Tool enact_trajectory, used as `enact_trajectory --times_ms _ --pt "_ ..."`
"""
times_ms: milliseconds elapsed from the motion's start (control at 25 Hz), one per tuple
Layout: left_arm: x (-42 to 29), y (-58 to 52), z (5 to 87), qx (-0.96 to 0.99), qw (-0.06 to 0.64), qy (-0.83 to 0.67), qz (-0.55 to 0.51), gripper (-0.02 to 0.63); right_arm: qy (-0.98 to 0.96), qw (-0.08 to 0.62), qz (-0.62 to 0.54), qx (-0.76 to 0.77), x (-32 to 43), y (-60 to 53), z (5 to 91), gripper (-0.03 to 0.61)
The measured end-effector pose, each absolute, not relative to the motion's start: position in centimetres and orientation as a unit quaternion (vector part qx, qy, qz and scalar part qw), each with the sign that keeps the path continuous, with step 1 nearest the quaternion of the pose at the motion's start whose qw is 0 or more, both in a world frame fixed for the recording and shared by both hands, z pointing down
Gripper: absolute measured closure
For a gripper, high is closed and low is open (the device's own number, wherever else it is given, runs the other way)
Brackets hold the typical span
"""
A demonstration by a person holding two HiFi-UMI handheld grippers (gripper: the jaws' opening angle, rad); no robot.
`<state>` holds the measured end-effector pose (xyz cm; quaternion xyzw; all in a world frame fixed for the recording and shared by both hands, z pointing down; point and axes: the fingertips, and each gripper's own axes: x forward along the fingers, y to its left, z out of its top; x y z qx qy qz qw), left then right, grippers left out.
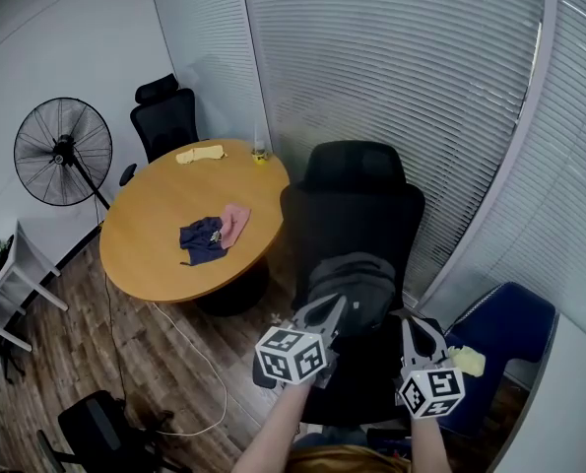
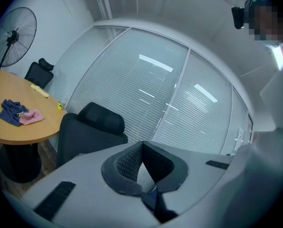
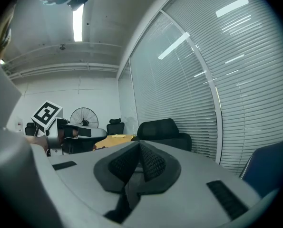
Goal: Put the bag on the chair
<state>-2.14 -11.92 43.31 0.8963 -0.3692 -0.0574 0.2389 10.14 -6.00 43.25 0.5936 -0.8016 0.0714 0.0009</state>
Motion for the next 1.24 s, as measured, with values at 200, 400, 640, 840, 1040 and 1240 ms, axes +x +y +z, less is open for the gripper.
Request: enact_trajectory --times_ms 200,400,640,840,1040,1240 --pt "-2.0 -11.9 43.0 0.896 0.237 -0.371 -0.064 0.591 -0.798 0.003 0.072 0.598 10.7 -5.9 43.0 0.566" --pt "-3.1 -12.3 42.8 0.887 0.217 -0.402 -0.070 0.591 -0.794 0.007 0.070 0.603 11.0 -5.9 43.1 0.565" --pt "-3.3 -12.7 43.2 0.884 0.223 -0.406 -0.067 0.591 -0.791 -0.003 0.080 0.606 11.4 -6.1 43.4 0.566" --pt "-3.7 -12.9 43.0 0.883 0.224 -0.404 -0.084 0.591 -0.791 -0.006 0.084 0.606 11.5 -6.3 43.8 0.566" --pt "-4.0 -13.4 43.6 0.880 0.231 -0.406 -0.085 0.591 -0.789 -0.007 0.096 0.606 11.6 -6.7 44.3 0.565" --pt "-4.2 -14.2 43.8 0.879 0.242 -0.398 -0.102 0.591 -0.789 -0.007 0.100 0.606 11.5 -7.6 44.8 0.566"
